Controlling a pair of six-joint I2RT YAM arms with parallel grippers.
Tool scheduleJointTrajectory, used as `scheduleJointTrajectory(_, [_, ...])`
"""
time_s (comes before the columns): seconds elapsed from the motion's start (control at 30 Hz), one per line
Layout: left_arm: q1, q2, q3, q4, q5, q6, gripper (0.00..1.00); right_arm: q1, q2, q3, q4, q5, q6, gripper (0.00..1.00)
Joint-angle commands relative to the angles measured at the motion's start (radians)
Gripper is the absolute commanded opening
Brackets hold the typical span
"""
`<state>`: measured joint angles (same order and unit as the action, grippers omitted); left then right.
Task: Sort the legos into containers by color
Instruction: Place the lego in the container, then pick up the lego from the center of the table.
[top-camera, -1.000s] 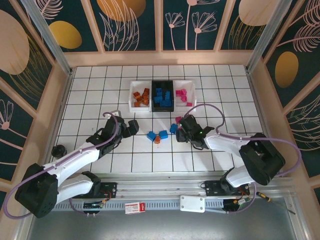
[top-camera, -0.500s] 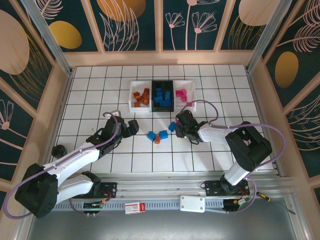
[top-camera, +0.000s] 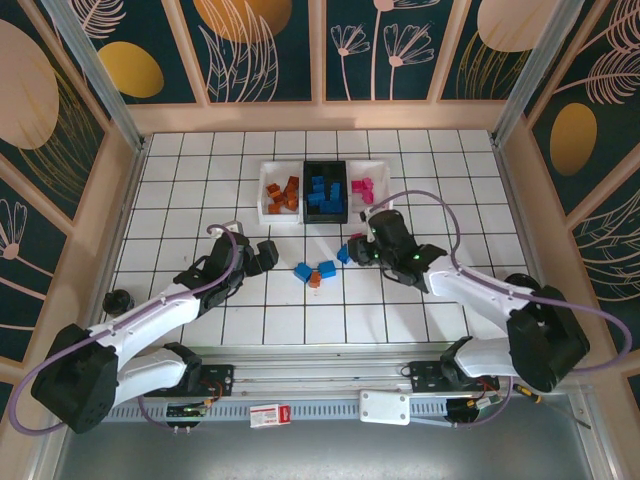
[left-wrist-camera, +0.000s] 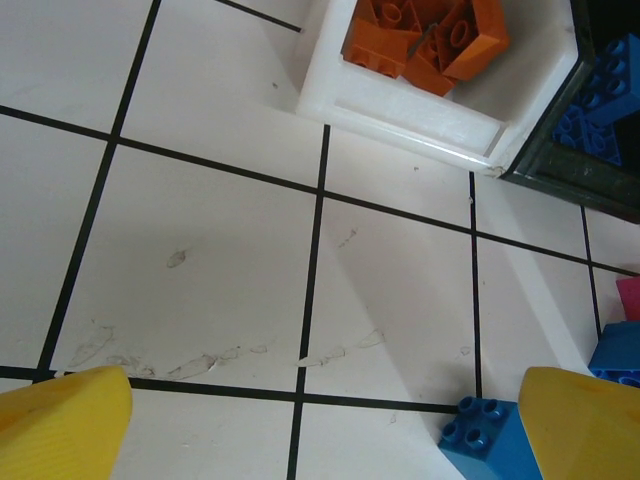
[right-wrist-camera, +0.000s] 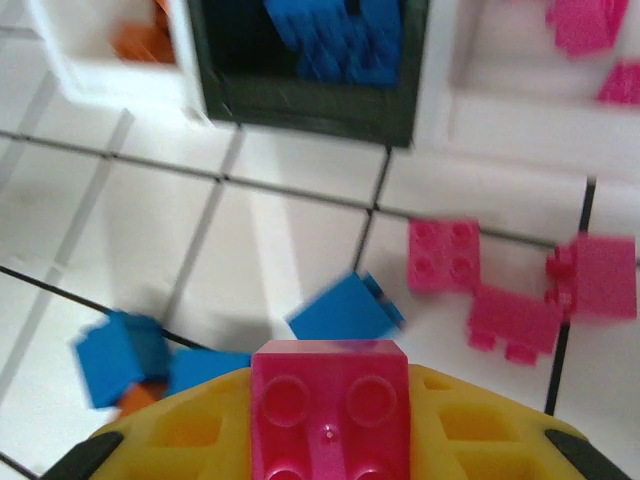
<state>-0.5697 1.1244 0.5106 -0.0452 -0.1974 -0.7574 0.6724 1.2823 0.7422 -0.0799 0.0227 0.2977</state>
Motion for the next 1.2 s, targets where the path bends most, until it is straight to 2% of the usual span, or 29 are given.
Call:
scheduleJointTrajectory(0.0, [-0.003,0.011,0.022,0.026,0.018,0.000,0.99,-0.044,0.013,0.105,0.007,-0.013,0.017,0.19])
scheduleJointTrajectory(0.17, [-0.003,0.012,0.020,0.030,0.035,-0.002,0.99,-0.119,0.233,0.305,0.027,0.126,0.029,0.19])
scheduleJointTrajectory(0.27, [-0.003,0.005,0.016,0.031,0.043,-0.006,0.99,-0.184,0.387,0.415,0.025,0.139,0.058,0.19])
scheduleJointTrajectory(0.43, [-0.003,-0.009,0.016,0.024,0.051,-0.003,0.99,-0.226,0.570,0.559,0.007,0.128,0.093,0.21])
scheduleJointTrajectory(0.5, [-0.003,-0.013,0.017,0.019,0.054,-0.001,0.99,-0.229,0.608,0.594,0.007,0.123,0.101,0.25])
scheduleJointTrajectory(0.57, [-0.003,-0.018,0.016,0.018,0.056,0.001,0.99,-0.230,0.629,0.612,0.010,0.117,0.110,0.35])
scheduleJointTrajectory(0.67, [-0.002,-0.023,0.016,0.015,0.058,0.004,0.99,-0.231,0.626,0.612,0.018,0.114,0.119,0.54])
scheduleJointTrajectory(0.77, [-0.003,-0.029,0.016,0.011,0.058,0.006,0.99,-0.231,0.594,0.594,0.020,0.114,0.120,0.62])
scheduleJointTrajectory(1.0, [-0.003,-0.046,0.022,0.007,0.061,0.006,0.99,-0.209,0.406,0.407,0.064,0.103,0.135,0.63])
scheduleJointTrajectory(1.17, [-0.003,-0.043,0.018,0.007,0.064,0.006,0.99,-0.181,0.241,0.187,0.077,0.141,0.174,0.63])
